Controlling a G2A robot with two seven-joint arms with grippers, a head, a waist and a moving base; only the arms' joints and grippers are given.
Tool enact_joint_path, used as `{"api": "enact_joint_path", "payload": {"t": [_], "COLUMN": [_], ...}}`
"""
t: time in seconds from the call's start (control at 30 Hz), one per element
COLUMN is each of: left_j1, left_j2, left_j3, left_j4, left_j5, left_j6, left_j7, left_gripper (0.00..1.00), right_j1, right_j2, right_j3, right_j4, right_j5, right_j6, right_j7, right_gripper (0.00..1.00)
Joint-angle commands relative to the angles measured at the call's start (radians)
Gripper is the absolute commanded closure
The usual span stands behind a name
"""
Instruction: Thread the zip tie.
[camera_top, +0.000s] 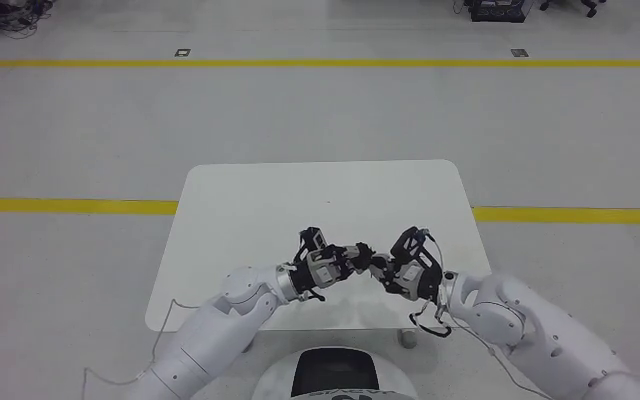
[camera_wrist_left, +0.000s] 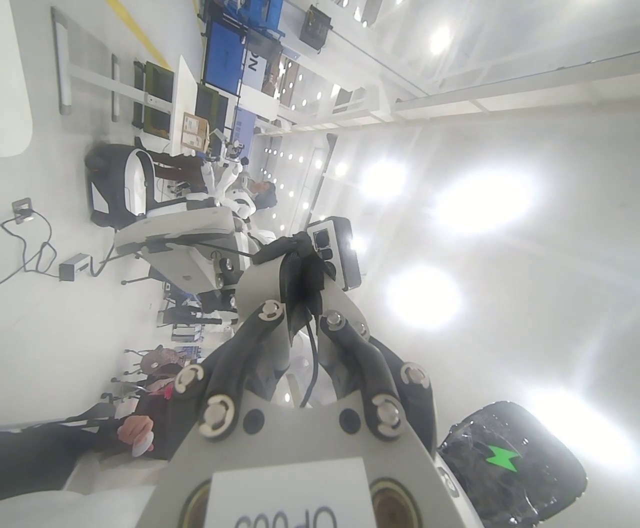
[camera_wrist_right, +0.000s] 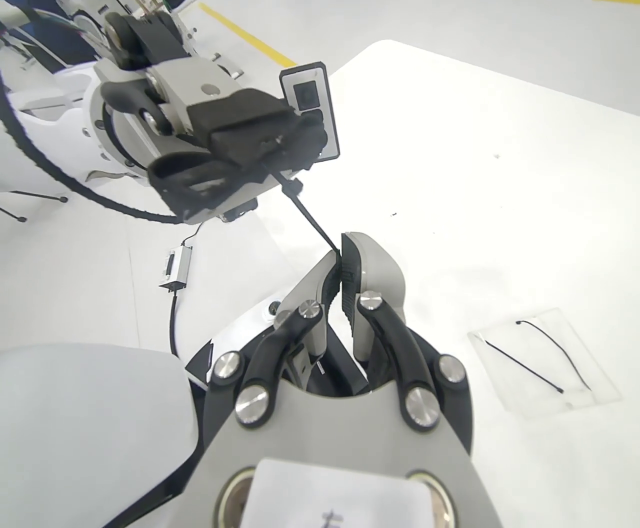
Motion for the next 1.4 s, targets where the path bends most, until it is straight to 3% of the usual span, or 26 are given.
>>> {"api": "enact_joint_path", "payload": {"t": [0.0,0.4,0.43,0.47,0.5,0.77,0.8,0.9,1.0,1.03,1.2,1.37], "left_j1": [0.002,0.048,0.053,0.06,0.064,0.067,0.07,0.079,0.096,0.105,0.12,0.138], "left_j2": [0.001,0.021,0.022,0.023,0.024,0.024,0.023,0.024,0.028,0.028,0.033,0.036], "left_j3": [-0.008,-0.113,-0.119,-0.124,-0.125,-0.124,-0.123,-0.139,-0.161,-0.171,-0.197,-0.217], "left_j4": [-0.001,-0.023,-0.026,-0.032,-0.037,-0.041,-0.048,-0.056,-0.06,-0.063,-0.063,-0.07], "left_j5": [-0.003,-0.023,-0.024,-0.025,-0.019,-0.014,-0.033,-0.091,-0.182,-0.257,-0.327,-0.366], "left_j6": [-0.011,-0.066,-0.067,-0.074,-0.084,-0.09,-0.085,-0.061,-0.017,0.008,0.053,0.072], "left_j7": [0.007,0.037,0.038,0.041,0.042,0.043,0.049,0.03,-0.03,-0.064,-0.127,-0.162], "left_gripper": [1.0,1.0,1.0,1.0,1.0,1.0,1.0,1.0,1.0,1.0,1.0,1.0], "right_j1": [-0.004,-0.088,-0.099,-0.108,-0.108,-0.108,-0.112,-0.12,-0.144,-0.16,-0.22,-0.247], "right_j2": [-0.001,0.004,0.004,0.004,0.004,0.003,0.001,0.001,0.008,0.011,0.009,-0.022], "right_j3": [0.008,0.13,0.142,0.162,0.162,0.162,0.164,0.186,0.235,0.26,0.36,0.45], "right_j4": [0.008,0.088,0.092,0.101,0.101,0.101,0.109,0.122,0.102,0.089,0.045,0.026], "right_j5": [0.015,0.128,0.162,0.2,0.2,0.206,0.251,0.394,0.53,0.576,0.701,0.837], "right_j6": [-0.003,-0.032,-0.044,-0.042,-0.042,-0.045,-0.074,-0.074,-0.074,-0.074,-0.074,-0.074], "right_j7": [-0.004,-0.065,-0.08,-0.108,-0.108,-0.112,-0.129,-0.141,-0.133,-0.129,-0.081,0.018], "right_gripper": [1.0,1.0,0.96,0.27,0.0,0.0,0.0,0.0,0.0,0.0,0.0,0.0]}}
